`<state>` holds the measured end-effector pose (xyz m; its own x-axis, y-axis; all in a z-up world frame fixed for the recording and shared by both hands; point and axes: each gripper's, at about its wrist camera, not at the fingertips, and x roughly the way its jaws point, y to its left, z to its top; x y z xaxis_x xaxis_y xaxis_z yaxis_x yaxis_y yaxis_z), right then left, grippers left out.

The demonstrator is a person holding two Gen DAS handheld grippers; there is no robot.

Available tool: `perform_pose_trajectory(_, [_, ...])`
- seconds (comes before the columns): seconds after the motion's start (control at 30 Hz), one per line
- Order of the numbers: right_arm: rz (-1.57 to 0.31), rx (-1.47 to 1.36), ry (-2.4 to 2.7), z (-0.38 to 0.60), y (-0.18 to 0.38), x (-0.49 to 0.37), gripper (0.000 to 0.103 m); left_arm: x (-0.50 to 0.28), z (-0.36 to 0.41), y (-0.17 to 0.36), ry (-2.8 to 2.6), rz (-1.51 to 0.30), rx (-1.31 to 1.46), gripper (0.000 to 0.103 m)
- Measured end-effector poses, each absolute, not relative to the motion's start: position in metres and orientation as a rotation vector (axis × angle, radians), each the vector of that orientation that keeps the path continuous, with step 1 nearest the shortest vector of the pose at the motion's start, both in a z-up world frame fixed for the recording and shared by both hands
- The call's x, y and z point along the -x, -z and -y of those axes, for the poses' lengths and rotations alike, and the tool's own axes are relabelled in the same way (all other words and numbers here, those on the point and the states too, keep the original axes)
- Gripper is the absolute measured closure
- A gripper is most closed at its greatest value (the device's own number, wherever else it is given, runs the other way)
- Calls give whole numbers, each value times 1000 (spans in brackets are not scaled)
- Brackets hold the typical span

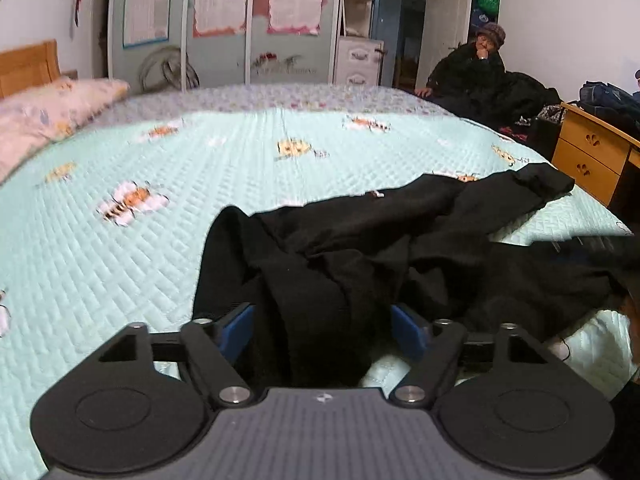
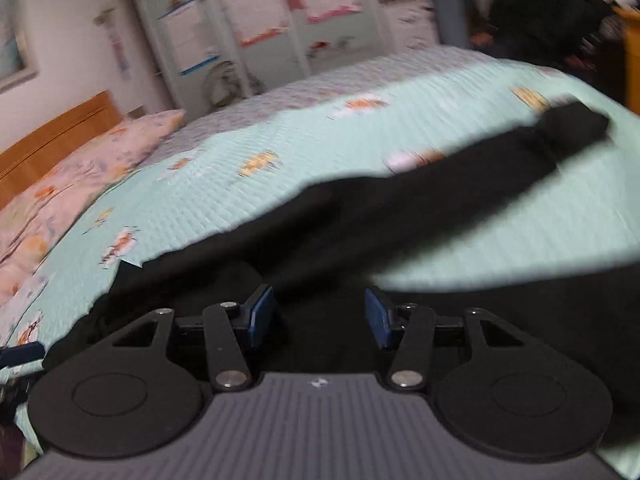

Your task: Fold clothes

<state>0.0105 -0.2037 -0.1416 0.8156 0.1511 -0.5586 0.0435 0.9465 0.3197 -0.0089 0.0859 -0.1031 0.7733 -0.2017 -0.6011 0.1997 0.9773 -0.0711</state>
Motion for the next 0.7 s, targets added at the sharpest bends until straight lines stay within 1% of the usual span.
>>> perform_pose_trajectory(0.1, [-655, -284, -11, 198, 156, 7, 50, -6, -85, 110, 247, -701, 10, 59])
perform_pose_trajectory(0.2, [-658, -286, 16, 202, 160, 21, 49, -14, -88, 119, 268, -759, 55, 66])
perform_pose_trajectory(0.23, [-655, -289, 22, 202, 162, 23, 49, -15, -90, 120, 273, -766, 75, 71])
perform_pose_trajectory(0.3, [-648, -291, 29, 203, 170, 25, 48, -15, -94, 115, 234, -738, 70, 79])
perform_pose_trajectory(0.33, [-645, -292, 30, 204, 172, 26, 47, -15, -96, 113, 214, -725, 67, 88])
perform_pose_trajectory(0.47, [-641, -305, 34, 213, 179, 15, 45, -14, -121, 83, 129, -607, 83, 89])
perform_pose_trajectory(0.57, [-662, -319, 44, 220, 187, 8, 44, -23, -143, 58, 87, -536, 111, 88])
perform_pose_trajectory(0.67, [-668, -319, 44, 223, 188, 8, 44, -43, -158, 48, 22, -519, 126, 88])
perform_pose_trajectory(0.7, [-669, -311, 41, 222, 189, 8, 44, -50, -162, 47, -5, -515, 123, 86])
